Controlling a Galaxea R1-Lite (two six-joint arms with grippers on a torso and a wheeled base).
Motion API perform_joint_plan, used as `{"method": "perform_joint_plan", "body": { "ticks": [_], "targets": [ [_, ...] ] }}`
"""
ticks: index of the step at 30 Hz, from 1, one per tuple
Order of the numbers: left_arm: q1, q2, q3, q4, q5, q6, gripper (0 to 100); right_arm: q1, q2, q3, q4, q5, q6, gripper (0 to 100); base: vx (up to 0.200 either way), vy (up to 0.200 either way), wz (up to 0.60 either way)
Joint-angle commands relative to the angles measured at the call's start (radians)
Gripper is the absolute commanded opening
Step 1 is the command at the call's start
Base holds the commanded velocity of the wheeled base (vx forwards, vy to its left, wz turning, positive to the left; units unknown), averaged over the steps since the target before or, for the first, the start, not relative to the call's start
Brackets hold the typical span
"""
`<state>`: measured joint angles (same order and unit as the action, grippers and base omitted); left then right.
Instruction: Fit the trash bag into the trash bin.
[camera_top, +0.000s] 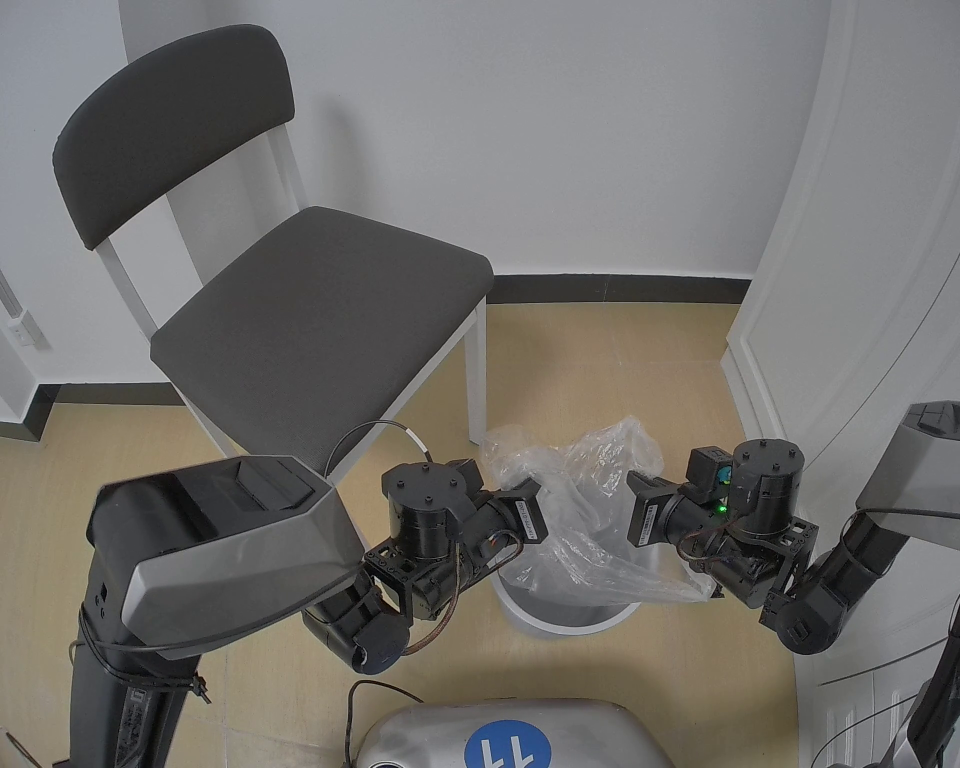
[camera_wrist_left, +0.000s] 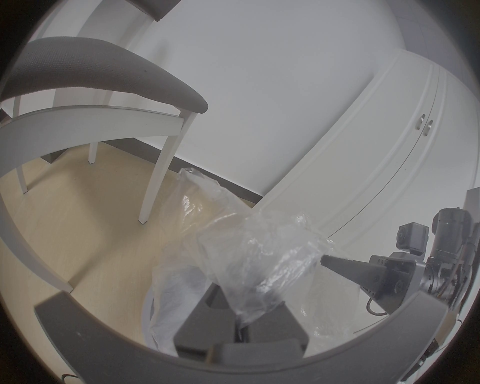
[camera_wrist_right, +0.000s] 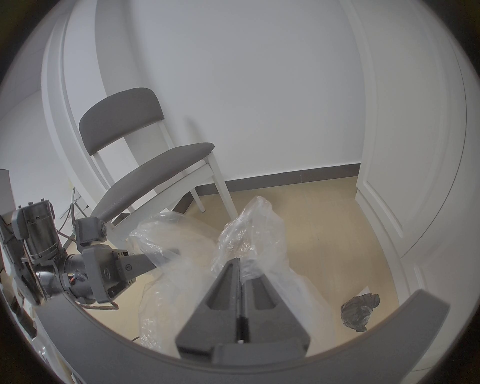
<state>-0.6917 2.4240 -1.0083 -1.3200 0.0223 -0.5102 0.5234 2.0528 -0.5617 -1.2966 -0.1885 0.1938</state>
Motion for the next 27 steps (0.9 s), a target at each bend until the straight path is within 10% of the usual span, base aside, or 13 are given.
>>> {"method": "perform_joint_plan", "body": {
  "ticks": [1, 27],
  "targets": [
    [0.0, -0.005, 0.002, -0.002, 0.001, -0.001, 0, 0.003, 0.009, 0.0, -0.001, 0.0, -0.001, 0, 0.0, 0.0, 0.0],
    [0.015, 0.018, -0.035, -0.002, 0.001, -0.027, 0, 0.003, 0.047, -0.024, -0.036, 0.0, 0.004, 0, 0.0, 0.0, 0.0]
  ]
}}
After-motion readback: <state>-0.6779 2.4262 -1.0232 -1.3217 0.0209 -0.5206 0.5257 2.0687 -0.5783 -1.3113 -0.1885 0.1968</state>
